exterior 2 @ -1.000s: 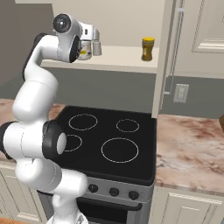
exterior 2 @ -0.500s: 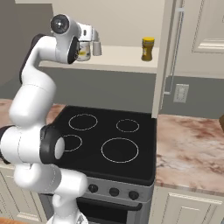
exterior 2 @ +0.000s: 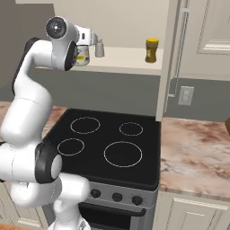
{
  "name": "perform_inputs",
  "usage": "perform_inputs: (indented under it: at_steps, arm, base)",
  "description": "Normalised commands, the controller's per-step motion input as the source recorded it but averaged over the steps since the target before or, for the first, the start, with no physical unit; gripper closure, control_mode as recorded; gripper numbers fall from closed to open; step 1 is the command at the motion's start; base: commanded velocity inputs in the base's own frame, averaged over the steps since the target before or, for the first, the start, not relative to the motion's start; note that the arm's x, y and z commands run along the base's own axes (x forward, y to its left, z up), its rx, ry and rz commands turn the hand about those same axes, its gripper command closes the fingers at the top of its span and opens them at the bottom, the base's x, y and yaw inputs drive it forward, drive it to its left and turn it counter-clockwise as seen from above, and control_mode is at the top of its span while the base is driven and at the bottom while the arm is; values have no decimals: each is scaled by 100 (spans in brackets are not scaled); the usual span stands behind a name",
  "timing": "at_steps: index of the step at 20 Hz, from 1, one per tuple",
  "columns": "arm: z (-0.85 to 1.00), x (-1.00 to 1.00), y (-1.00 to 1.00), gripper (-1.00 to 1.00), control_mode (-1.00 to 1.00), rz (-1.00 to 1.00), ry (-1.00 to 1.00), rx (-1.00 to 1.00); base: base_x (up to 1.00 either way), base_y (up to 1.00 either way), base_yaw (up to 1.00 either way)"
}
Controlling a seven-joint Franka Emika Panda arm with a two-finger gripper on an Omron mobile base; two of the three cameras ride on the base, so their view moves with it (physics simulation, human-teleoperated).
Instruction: Collect the turmeric, mayonnaise, and shaker from the cabinet and place them next to the stove.
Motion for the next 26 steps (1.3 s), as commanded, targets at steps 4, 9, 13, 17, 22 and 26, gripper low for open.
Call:
perform_inputs:
  at_steps: [4, 9, 13, 17, 22, 26]
  arm:
    - [2, -70, 0, 100, -100, 3, 0, 0]
    - [5, -68, 0, 100, -100, 7, 0, -2]
    - [0, -71, -13, 100, -100, 12, 0, -3]
    - [-5, -82, -33, 100, -100, 18, 0, -1]
    - [-36, -87, -25, 100, -100, 23, 1, -3]
    - [-68, -86, -1, 100, -100, 29, 1, -4]
  base:
    - [0, 0, 0]
    - [0, 0, 0]
    - [0, 0, 0]
    - [0, 0, 0]
    - [0, 0, 0]
    - [0, 0, 0]
